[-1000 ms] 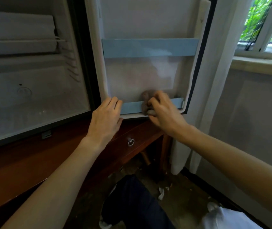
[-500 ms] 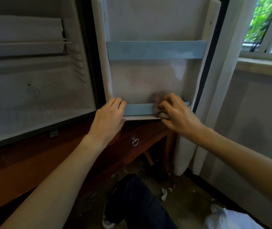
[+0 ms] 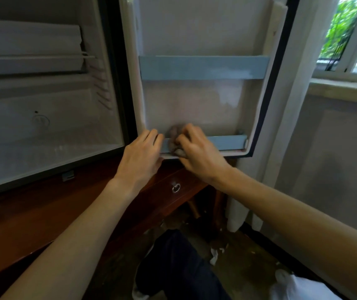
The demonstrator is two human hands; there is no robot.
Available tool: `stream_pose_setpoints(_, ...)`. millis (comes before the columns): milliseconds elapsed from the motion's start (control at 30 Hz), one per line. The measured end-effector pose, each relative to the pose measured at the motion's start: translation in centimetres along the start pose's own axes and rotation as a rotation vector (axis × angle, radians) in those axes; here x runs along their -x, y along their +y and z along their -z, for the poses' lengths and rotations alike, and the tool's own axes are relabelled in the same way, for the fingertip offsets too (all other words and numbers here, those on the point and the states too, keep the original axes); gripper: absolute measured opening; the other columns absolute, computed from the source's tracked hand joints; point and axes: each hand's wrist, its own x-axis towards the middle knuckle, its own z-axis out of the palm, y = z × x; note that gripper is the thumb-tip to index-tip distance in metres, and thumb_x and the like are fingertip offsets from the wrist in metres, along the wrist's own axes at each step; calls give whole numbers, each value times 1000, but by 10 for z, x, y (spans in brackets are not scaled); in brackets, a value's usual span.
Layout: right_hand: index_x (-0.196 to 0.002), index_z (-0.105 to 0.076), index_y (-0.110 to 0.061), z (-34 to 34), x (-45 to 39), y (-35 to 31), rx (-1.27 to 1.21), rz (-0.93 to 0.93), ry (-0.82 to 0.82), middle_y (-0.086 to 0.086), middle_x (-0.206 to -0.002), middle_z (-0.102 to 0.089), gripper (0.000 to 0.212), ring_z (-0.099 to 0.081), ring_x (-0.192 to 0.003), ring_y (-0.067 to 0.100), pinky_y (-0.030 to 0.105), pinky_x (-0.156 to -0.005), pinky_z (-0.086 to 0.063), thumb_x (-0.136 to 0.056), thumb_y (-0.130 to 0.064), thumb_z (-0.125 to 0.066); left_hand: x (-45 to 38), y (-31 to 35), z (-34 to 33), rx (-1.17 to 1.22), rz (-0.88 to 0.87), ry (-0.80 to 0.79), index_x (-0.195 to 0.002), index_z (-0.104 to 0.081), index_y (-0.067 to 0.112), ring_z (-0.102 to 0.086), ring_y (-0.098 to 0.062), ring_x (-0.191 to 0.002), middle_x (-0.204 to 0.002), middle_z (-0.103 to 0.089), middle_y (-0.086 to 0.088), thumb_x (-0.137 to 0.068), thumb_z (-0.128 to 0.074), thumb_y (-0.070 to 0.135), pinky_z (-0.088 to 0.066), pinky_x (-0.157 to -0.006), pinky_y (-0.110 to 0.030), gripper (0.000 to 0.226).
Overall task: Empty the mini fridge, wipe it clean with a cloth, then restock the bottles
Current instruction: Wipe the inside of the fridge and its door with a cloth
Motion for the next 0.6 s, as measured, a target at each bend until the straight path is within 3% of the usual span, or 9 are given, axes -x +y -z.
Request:
stream_pose_setpoints(167, -114, -57, -2, -13, -15, -30, -56, 6, 24, 13, -120, -47, 38, -48, -103, 24, 30, -76, -55, -80, -12, -72, 2, -3, 1, 23, -9, 1, -119, -55, 11, -55, -23, -108, -112, -55, -5, -72, -85, 17, -54, -68, -32, 56)
stream_pose_setpoints(333, -104, -57, -6, 11, 16, 13, 14, 8, -5, 14, -111, -46, 25, -49, -94, 27, 42, -68, -53, -84, -17, -69, 3, -5, 6, -20, -27, -21, -122, -56, 11, -54, -21, -110, -113, -55, -3, -75, -86, 23, -54, -66, -33, 57)
stream_pose_setpoints(467, -103, -60, -3, 52, 65, 70, 76, -95, 33, 13, -108, -45, 25, -50, -89, 26, 43, -71, -52, -84, -14, -71, 3, -8, 5, -12, -31, -11, -123, -56, 11, -53, -19, -109, -114, -54, -2, -79, -83, 25, -53, -66, -31, 53)
stream_pose_setpoints(600, -102, -60, -3, 62, 67, 75, 110, -115, -5, 11, -108, -44, 22, -47, -90, 22, 39, -74, -52, -85, -13, -69, 5, -6, 3, 3, -25, 12, -122, -57, 11, -54, -19, -107, -112, -54, -2, -78, -83, 24, -50, -62, -28, 52)
